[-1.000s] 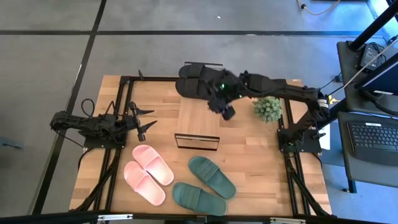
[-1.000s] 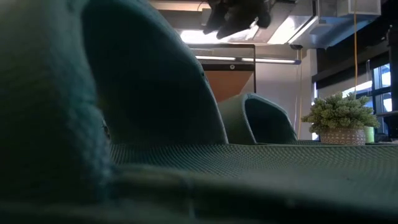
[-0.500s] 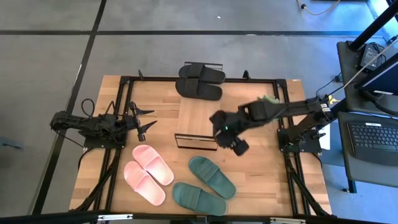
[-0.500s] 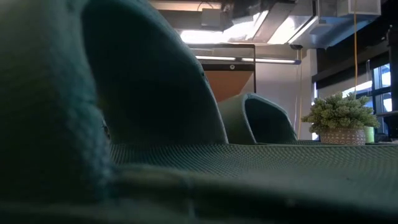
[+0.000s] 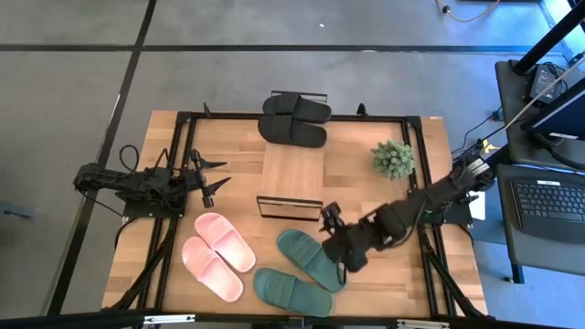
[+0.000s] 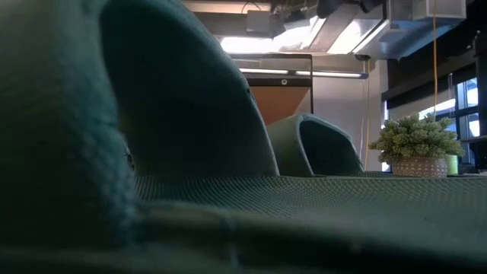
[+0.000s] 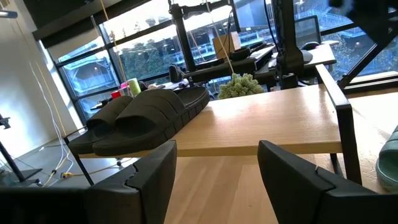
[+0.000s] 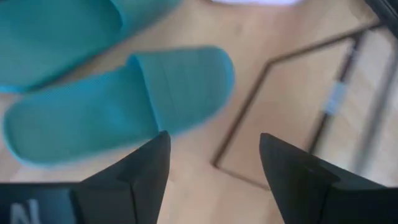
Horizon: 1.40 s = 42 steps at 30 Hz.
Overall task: Pick and place slides into the shelf
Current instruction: Put the top blue slipper on the shelf
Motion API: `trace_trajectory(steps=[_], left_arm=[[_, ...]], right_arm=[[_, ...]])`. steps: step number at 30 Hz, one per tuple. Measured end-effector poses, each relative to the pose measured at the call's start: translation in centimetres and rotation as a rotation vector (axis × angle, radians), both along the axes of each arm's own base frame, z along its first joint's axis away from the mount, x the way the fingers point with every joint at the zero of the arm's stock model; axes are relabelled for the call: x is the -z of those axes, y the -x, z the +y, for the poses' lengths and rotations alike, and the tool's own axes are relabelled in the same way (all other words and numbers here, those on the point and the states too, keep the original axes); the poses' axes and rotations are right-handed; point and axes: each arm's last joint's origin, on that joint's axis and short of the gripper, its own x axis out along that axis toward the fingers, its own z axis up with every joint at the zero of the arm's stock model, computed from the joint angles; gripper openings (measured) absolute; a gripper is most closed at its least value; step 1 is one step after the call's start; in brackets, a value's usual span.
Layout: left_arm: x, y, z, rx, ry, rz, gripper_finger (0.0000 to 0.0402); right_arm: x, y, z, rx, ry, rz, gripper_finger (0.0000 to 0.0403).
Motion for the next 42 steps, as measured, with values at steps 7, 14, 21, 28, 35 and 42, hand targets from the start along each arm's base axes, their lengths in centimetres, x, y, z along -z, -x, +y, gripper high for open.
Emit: trace_trajectory(steps=[7, 14, 21, 28, 35, 42], left_arm=[[0.0, 0.0, 0.0, 0.0, 0.0, 0.0, 0.0217], [0.0, 0.0, 0.0, 0.0, 0.001, -0.001, 0.0217], [0.0, 0.0, 0.0, -0.001, 0.002, -0.001, 0.0217], [0.0, 0.0, 0.0, -0.001, 0.003, -0.002, 0.0217], [0.0, 0.0, 0.0, 0.0, 0.003, -0.002, 0.0217], [0.0, 0.0, 0.0, -0.001, 0.003, -0.001, 0.0217]], right_arm=[[4.3, 0.5, 1.7, -0.055, -0.054, -0.09, 0.0245], [8.1, 0.7, 1.1, -0.075, -0.072, -0.17, 0.0245], [10.7, 0.6, -0.2, -0.108, -0.065, -0.276, 0.0245], [12.7, -0.2, -0.2, -0.16, -0.081, -0.24, 0.0245], [14.3, -1.3, -0.8, -0.14, -0.041, -0.198, 0.0245], [14.2, -1.4, -0.9, -0.134, -0.044, -0.202, 0.0245]])
